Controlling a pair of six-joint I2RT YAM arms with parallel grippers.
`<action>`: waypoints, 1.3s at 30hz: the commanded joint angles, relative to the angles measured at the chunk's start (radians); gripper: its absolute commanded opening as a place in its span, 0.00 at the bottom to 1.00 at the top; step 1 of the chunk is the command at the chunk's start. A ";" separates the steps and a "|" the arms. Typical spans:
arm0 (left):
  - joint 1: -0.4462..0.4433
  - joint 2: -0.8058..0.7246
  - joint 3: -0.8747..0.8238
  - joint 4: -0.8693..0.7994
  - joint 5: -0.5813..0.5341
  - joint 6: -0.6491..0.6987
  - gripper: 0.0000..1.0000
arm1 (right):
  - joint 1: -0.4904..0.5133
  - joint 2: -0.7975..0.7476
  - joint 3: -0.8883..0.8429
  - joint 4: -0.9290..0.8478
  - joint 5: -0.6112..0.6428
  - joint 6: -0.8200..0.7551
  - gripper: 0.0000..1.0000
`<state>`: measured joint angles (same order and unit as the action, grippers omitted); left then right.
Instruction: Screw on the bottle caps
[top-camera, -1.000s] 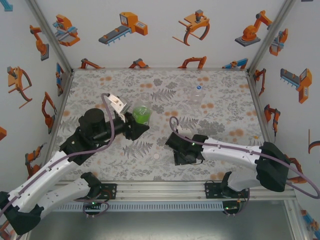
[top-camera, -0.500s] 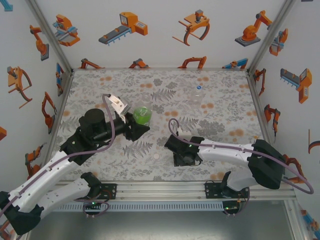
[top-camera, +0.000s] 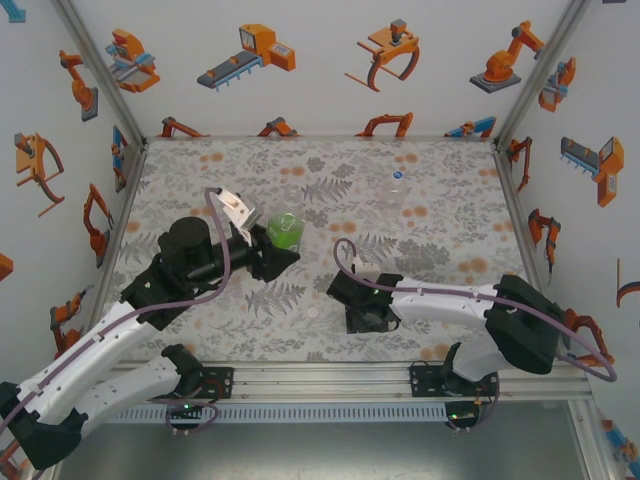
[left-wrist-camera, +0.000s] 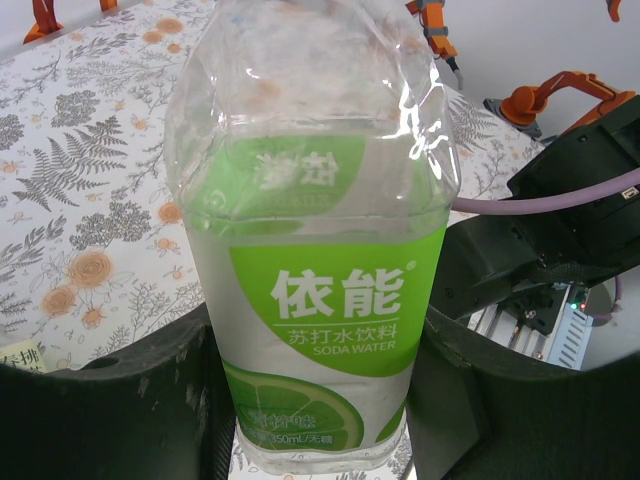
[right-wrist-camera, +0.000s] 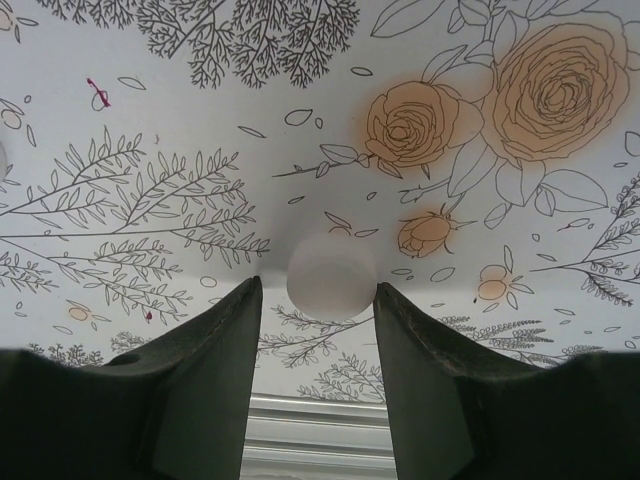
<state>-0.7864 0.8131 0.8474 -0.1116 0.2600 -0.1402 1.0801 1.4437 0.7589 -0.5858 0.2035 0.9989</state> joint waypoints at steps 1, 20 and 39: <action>0.002 -0.005 -0.001 0.040 0.022 0.008 0.00 | -0.009 0.004 -0.013 0.014 0.024 0.005 0.47; 0.002 0.006 0.004 0.047 0.024 0.007 0.00 | -0.027 0.011 -0.028 0.042 0.004 -0.003 0.40; 0.002 0.009 0.004 0.042 0.023 0.005 0.00 | -0.031 0.017 -0.021 0.043 -0.001 -0.009 0.44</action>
<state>-0.7864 0.8234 0.8478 -0.0978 0.2630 -0.1402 1.0561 1.4448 0.7452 -0.5400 0.1997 0.9955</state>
